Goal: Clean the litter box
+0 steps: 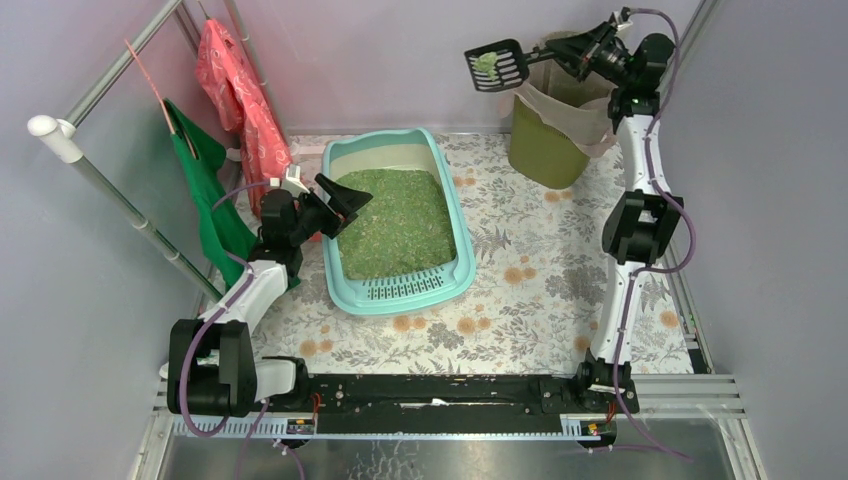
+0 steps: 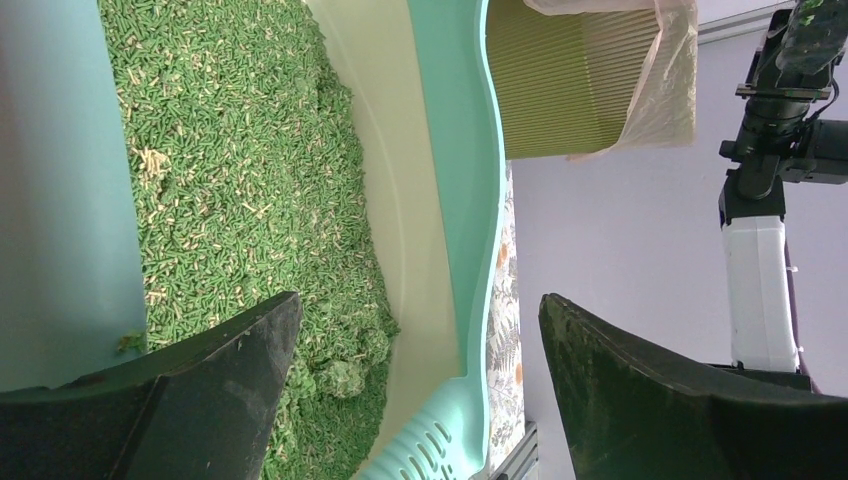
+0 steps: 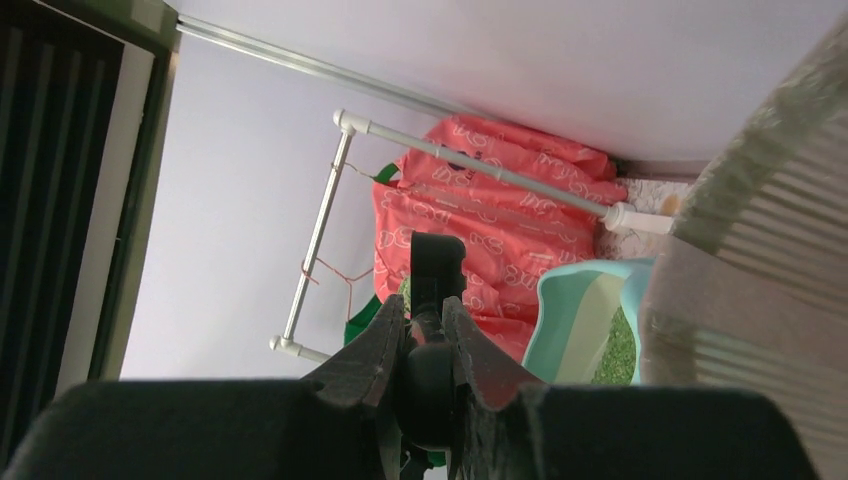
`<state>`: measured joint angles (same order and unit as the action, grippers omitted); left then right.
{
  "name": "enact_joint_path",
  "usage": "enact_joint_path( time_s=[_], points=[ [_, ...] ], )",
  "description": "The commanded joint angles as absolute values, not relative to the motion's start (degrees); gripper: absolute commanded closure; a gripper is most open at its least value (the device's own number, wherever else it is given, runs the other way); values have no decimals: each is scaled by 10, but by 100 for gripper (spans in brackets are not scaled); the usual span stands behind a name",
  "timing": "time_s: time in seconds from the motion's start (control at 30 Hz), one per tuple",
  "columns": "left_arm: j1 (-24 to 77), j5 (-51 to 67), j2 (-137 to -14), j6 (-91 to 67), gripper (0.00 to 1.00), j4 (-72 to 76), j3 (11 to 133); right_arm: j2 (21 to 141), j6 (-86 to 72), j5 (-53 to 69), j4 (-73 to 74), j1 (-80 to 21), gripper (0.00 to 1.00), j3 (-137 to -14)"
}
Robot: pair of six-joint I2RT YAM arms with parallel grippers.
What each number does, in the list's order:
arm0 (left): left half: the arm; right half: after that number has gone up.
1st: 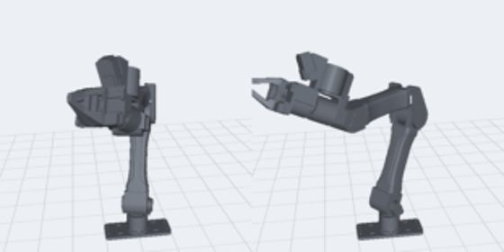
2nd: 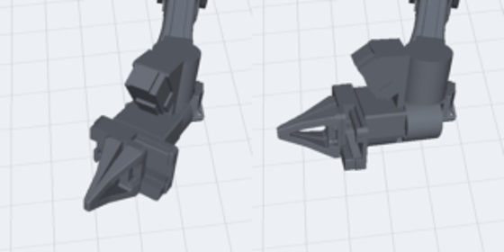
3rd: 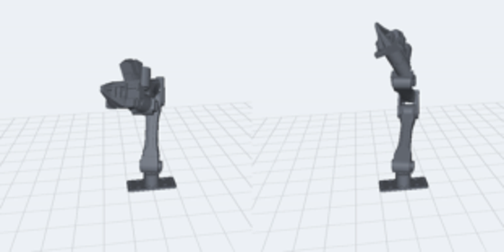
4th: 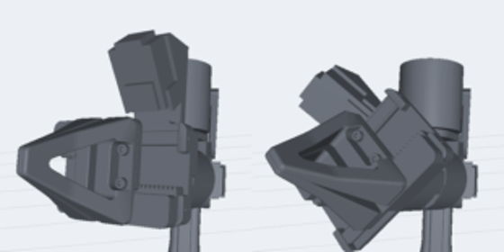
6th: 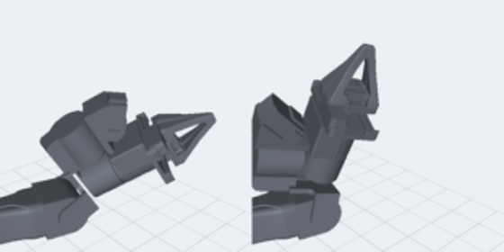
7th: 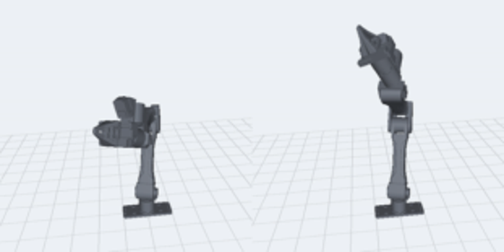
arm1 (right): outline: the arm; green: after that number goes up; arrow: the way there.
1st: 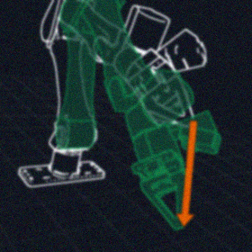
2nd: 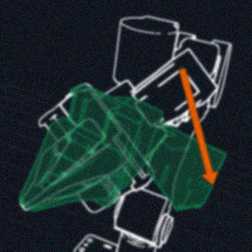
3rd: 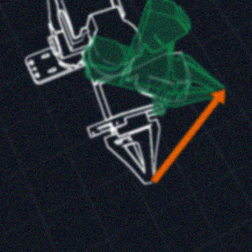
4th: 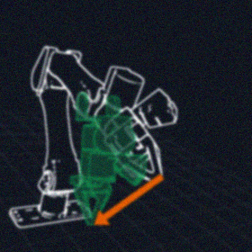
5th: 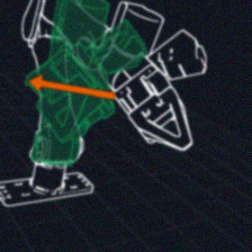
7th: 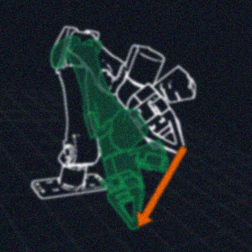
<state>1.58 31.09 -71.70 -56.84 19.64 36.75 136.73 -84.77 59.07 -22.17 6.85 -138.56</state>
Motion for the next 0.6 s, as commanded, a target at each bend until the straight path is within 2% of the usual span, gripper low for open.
enact_joint_path(
  time_s=[0.0, 0.27, 0.57],
  points=[
    [20, 315, -713, -562, 3, 219, 362, 1355, -903, 582, -299, 98, 100, -1406],
    [21, 310, -724, -556, 3, 212, 368, 1388, -958, 555, -343, 171, 100, -1436],
    [21, 304, -739, -554, 3, 209, 373, 1400, -939, 527, -376, 213, 100, -1420]
  ],
)
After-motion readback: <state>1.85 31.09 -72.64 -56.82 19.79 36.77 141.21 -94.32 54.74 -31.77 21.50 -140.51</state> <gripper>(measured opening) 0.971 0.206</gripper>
